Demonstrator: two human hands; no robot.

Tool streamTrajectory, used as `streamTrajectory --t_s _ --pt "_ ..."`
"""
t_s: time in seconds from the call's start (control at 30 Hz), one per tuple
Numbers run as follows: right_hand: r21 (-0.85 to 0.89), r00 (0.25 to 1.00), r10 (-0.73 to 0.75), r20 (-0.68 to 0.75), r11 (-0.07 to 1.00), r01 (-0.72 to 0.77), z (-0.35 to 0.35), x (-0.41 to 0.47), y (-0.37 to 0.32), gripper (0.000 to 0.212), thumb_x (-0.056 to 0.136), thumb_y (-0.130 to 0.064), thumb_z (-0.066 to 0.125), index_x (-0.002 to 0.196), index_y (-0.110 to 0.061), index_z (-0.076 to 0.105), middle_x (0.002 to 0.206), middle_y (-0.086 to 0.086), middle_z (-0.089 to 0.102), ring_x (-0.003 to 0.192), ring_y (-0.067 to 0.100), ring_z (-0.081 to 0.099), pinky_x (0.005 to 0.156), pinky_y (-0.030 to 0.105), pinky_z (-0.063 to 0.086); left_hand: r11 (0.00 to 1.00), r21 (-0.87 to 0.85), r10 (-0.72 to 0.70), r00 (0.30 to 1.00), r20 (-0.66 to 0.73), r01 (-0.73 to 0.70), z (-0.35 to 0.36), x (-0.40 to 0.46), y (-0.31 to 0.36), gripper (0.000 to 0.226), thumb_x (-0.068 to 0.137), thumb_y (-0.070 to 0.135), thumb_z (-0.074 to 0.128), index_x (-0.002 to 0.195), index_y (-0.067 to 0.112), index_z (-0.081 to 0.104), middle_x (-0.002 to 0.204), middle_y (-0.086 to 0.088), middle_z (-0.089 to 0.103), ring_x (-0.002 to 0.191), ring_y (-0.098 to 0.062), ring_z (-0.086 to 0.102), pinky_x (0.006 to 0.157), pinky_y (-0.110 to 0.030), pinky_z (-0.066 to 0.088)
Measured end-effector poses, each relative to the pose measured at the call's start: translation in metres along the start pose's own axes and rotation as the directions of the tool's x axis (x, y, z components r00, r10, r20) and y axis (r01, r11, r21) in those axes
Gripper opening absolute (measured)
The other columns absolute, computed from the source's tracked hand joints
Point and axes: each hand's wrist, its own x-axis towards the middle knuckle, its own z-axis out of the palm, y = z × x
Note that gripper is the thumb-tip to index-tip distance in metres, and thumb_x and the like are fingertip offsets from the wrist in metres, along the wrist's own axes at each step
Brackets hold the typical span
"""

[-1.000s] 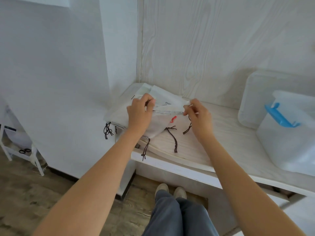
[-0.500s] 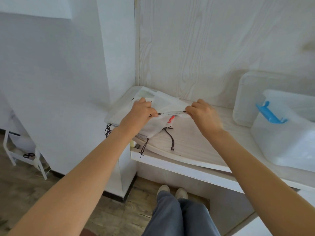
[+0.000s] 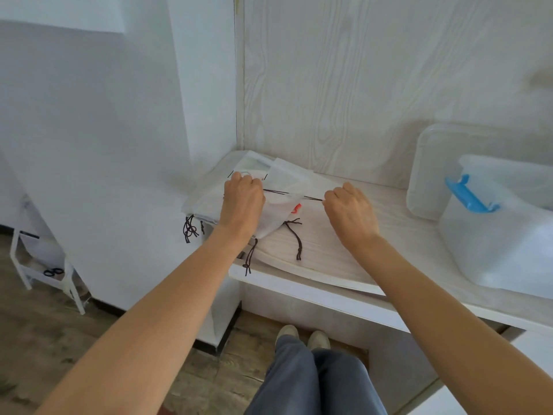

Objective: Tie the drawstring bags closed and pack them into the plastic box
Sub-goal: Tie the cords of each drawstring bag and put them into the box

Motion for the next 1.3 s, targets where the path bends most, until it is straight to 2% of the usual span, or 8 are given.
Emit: streamTrajectory --t_s 0.17,0.27,0.47,0.6,0.77,0.9,1.1,1.3 --pt "0.021 0.996 0.083 0.026 0.996 -0.084 0.001 -0.003 0.003 0.041 0.05 0.01 0.079 0.05 -0.009 0.042 0.049 0.008 0.047 0.052 0.026 0.048 0.05 0.025 0.025 0.996 -0.063 -0.06 0.998 -0.023 0.058 0.005 -0.002 -0.002 0.016 0.091 0.008 0.05 0.096 -0.001 0.062 0.098 -0.016 0.063 0.102 -0.033 0.047 0.077 -0.035 0.032" --pt "0.178 0.968 0.246 0.039 0.952 -0.249 -0.004 0.004 0.002 0.023 0.087 -0.003 0.05 0.065 -0.005 0.044 0.068 0.012 0.049 0.075 0.03 0.047 0.062 0.032 0.026 0.996 -0.063 -0.067 0.997 -0.049 0.064 0.003 0.002 -0.001 0.02 0.095 0.013 0.044 0.097 0.001 0.061 0.099 -0.016 0.063 0.1 -0.031 0.047 0.078 -0.033 0.031" --pt "0.47 0.824 0.493 0.28 0.678 -0.565 -0.006 0.012 0.009 0.012 0.083 -0.018 0.056 0.081 -0.013 0.067 0.091 0.008 0.058 0.092 0.029 0.055 0.066 0.029 0.037 0.922 -0.341 -0.16 0.983 0.094 0.183 -0.007 0.009 0.005 0.022 0.091 0.02 0.048 0.089 0.007 0.066 0.102 -0.015 0.058 0.101 -0.032 0.05 0.081 -0.042 0.045" --pt "0.581 0.786 0.477 0.395 0.533 -0.615 -0.007 0.01 0.007 0.025 0.078 -0.014 0.057 0.056 -0.012 0.045 0.06 0.005 0.049 0.065 0.026 0.048 0.052 0.028 0.03 0.769 -0.557 -0.161 0.939 0.305 0.313 -0.019 0.016 0.013 0.022 0.085 0.023 0.051 0.073 0.007 0.06 0.076 -0.004 0.059 0.079 -0.024 0.056 0.072 -0.035 0.047" --pt "0.764 0.706 0.357 0.611 -0.034 -0.644 -0.014 0.011 -0.003 0.02 0.083 -0.009 0.052 0.064 -0.008 0.057 0.058 0.001 0.065 0.057 0.014 0.059 0.062 0.026 0.045 0.09 -0.778 -0.04 0.782 0.622 0.622 -0.035 0.018 0.03 0.023 0.087 0.013 0.049 0.066 0.01 0.055 0.071 -0.002 0.07 0.061 -0.012 0.065 0.066 -0.022 0.049" --pt "0.698 0.707 0.177 0.685 -0.441 -0.565 -0.017 0.011 -0.003 0.018 0.09 -0.011 0.051 0.075 -0.01 0.061 0.071 0.001 0.071 0.067 0.012 0.066 0.067 0.022 0.048 -0.427 -0.682 0.135 0.787 0.601 0.594 -0.021 0.018 0.033 0.021 0.093 0.012 0.046 0.075 0.012 0.056 0.101 -0.01 0.071 0.097 -0.018 0.068 0.089 -0.025 0.05" --pt "0.59 0.744 0.011 0.668 -0.618 -0.52 -0.014 0.0 -0.007 0.011 0.089 -0.006 0.054 0.088 -0.003 0.064 0.088 0.005 0.073 0.076 0.011 0.068 0.066 0.018 0.055 -0.511 -0.68 0.11 0.825 0.555 0.526 0.009 0.004 0.041 0.019 0.095 0.015 0.045 0.1 0.006 0.062 0.113 -0.005 0.067 0.109 -0.013 0.061 0.101 -0.028 0.043" --pt "0.635 0.779 0.006 0.627 -0.583 -0.507 -0.012 -0.004 -0.019 0.005 0.087 -0.009 0.059 0.084 -0.012 0.061 0.083 -0.002 0.066 0.077 0.007 0.061 0.052 0.013 0.042 -0.428 -0.765 0.088 0.864 0.495 0.482 0.009 -0.002 0.049 0.021 0.094 0.008 0.047 0.074 0.009 0.053 0.116 -0.007 0.064 0.101 -0.012 0.062 0.081 -0.02 0.049"
